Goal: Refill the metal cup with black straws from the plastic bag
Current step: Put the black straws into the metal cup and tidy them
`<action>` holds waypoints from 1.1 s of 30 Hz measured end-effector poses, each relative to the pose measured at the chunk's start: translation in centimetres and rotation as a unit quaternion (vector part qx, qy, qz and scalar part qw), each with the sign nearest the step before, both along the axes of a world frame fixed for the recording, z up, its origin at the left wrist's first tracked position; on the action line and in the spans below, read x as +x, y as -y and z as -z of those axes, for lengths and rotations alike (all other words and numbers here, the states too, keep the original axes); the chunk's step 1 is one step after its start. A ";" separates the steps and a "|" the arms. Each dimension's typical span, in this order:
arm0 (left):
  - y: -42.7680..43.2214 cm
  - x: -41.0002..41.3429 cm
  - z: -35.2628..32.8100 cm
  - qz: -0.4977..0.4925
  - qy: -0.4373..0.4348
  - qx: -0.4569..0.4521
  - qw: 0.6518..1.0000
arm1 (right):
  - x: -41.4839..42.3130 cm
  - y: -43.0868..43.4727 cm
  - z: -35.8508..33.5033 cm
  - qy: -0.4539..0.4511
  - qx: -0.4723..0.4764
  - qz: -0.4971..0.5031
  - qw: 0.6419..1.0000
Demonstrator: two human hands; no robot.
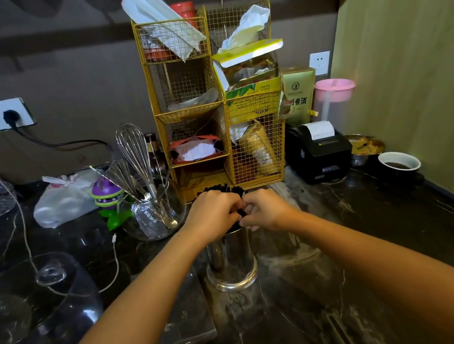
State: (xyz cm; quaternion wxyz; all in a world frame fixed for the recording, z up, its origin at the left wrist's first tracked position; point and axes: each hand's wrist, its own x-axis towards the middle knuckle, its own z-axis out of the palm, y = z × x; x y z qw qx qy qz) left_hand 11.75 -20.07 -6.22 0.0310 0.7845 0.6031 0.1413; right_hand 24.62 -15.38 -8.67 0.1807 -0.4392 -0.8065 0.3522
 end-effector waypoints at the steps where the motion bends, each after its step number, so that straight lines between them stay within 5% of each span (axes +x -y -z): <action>1: 0.0 0.0 -0.1 0.002 0.011 0.000 1.000 | 0.1 0.0 0.0 -0.004 0.007 0.000 1.000; 16: -0.8 -0.3 -4.8 0.026 0.181 0.062 0.981 | 1.1 -0.5 -4.7 -0.161 0.009 -0.027 0.986; 33: -3.2 0.2 -13.4 0.048 0.345 0.159 0.924 | 1.8 -1.6 -15.6 -0.158 0.168 -0.001 0.973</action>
